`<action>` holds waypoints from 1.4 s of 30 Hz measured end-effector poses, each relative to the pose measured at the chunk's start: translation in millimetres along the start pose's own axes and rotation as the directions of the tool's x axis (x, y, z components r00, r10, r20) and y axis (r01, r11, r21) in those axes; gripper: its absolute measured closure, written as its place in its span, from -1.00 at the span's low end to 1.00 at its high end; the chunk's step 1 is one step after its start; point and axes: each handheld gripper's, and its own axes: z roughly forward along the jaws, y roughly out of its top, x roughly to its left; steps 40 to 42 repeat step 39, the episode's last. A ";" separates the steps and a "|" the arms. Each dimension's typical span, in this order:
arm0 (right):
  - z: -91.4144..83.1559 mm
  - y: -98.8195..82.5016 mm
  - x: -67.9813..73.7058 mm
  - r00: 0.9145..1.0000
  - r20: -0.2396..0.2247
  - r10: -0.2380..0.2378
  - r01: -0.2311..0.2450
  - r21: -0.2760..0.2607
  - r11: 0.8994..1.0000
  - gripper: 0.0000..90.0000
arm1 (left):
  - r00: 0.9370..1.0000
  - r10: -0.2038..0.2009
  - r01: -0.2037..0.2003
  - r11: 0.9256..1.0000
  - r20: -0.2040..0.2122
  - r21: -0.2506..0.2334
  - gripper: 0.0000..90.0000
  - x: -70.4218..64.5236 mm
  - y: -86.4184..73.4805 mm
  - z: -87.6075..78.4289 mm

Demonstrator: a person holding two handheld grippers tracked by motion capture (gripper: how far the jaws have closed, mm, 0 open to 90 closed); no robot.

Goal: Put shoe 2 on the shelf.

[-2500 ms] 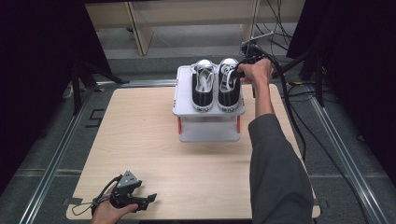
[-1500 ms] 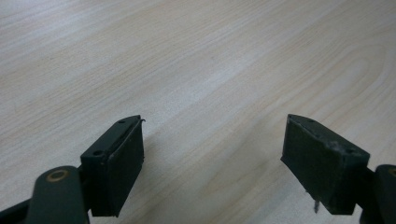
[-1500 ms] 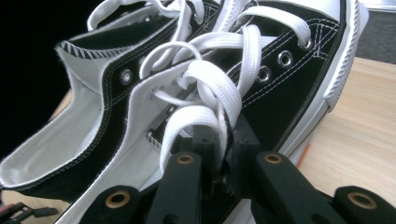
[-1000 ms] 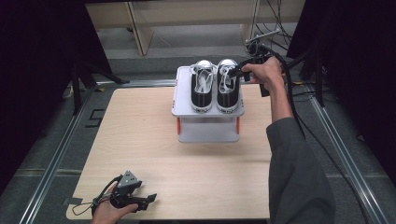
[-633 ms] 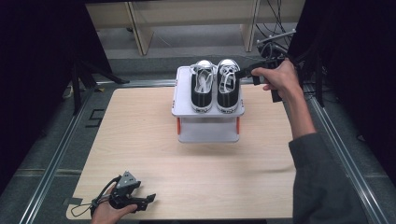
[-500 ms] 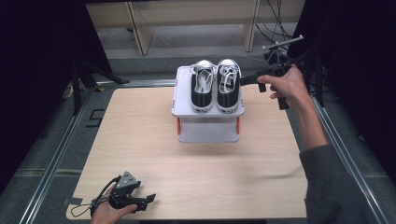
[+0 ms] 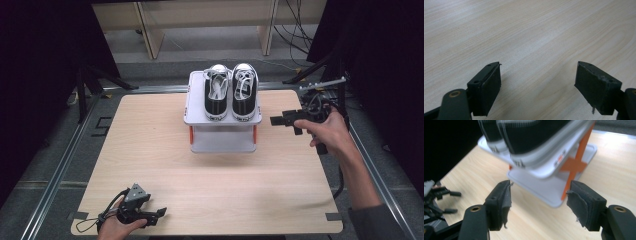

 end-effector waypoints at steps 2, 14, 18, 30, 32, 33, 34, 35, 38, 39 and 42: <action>1.8 -15.1 -0.3 1.000 -0.008 0.008 -0.008 0.001 1.000 -0.23 | 1.000 0.000 0.000 1.000 -0.001 0.000 -0.55 0.0 0.1 0.0; 13.1 -91.6 2.7 1.000 0.013 -0.027 0.027 -0.006 1.000 -0.38 | 1.000 -0.003 0.003 1.000 -0.007 -0.010 -0.55 0.8 -0.5 0.5; 18.3 -117.1 6.5 0.998 0.042 -0.046 0.046 0.010 0.999 -0.43 | 1.000 0.007 -0.007 1.000 -0.009 -0.011 -0.55 0.9 -0.2 -0.4; 43.9 -183.8 15.4 0.990 0.102 -0.096 0.079 0.157 0.984 -0.40 | 1.000 0.016 -0.016 1.000 -0.019 -0.014 -0.55 1.5 0.1 -1.3; 48.9 -190.6 16.6 0.993 0.089 -0.078 0.062 0.164 0.984 -0.40 | 1.000 0.021 -0.021 1.000 -0.021 -0.012 -0.55 1.4 0.2 -1.5; 51.9 -193.8 17.4 0.993 0.098 -0.069 0.053 0.156 0.986 -0.40 | 0.999 0.024 -0.024 1.000 -0.022 -0.013 -0.55 1.4 0.4 -1.8; 53.8 -194.0 16.7 0.988 0.104 -0.114 0.095 0.177 0.980 -0.40 | 0.999 0.025 -0.025 1.000 -0.023 -0.014 -0.55 1.5 0.4 -1.9; 53.6 -193.6 17.6 0.987 0.111 -0.118 0.095 0.190 0.977 -0.41 | 0.999 0.021 -0.022 1.000 -0.024 -0.019 -0.56 1.4 0.4 -1.6; 56.2 -193.9 16.9 0.983 0.119 -0.141 0.119 0.175 0.977 -0.41 | 0.999 0.029 -0.029 0.999 -0.028 -0.018 -0.56 2.4 0.3 -1.3; 55.4 -193.4 16.4 0.982 0.121 -0.146 0.121 0.194 0.973 -0.42 | 0.999 0.028 -0.029 0.999 -0.028 -0.020 -0.56 2.5 0.3 -1.1; 55.4 -193.4 16.4 0.982 0.121 -0.146 0.121 0.194 0.973 -0.42 | 0.999 0.028 -0.029 0.999 -0.028 -0.020 -0.56 2.5 0.3 -1.1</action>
